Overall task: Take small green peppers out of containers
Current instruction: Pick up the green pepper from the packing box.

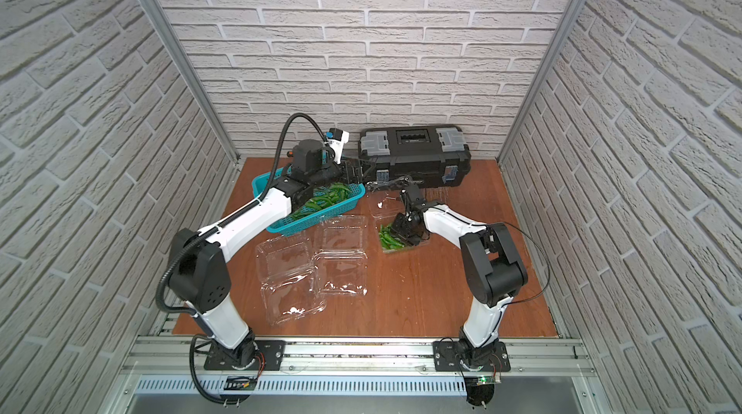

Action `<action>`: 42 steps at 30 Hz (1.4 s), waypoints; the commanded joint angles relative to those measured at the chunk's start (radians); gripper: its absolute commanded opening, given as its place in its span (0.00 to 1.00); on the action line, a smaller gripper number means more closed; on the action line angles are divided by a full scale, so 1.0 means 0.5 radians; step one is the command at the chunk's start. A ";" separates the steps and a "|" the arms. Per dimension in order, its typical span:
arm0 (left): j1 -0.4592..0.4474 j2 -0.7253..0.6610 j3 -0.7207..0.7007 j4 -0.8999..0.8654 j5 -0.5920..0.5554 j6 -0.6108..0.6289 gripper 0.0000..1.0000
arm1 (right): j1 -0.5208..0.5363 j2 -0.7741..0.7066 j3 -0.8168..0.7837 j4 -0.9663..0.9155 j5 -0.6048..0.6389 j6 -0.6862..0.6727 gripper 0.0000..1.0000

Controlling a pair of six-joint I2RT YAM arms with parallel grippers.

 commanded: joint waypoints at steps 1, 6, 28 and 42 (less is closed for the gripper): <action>0.009 -0.037 -0.081 -0.049 -0.071 0.078 0.98 | 0.004 0.022 0.070 0.070 0.107 0.075 0.45; 0.006 -0.036 -0.106 -0.089 -0.042 0.081 0.98 | -0.012 0.028 0.023 0.138 0.152 0.129 0.43; -0.047 0.035 -0.101 -0.159 0.022 0.118 0.98 | -0.047 0.057 -0.027 0.432 0.224 0.232 0.43; -0.046 0.077 -0.076 -0.215 -0.080 0.101 0.98 | -0.048 -0.142 -0.111 0.493 0.096 0.083 0.05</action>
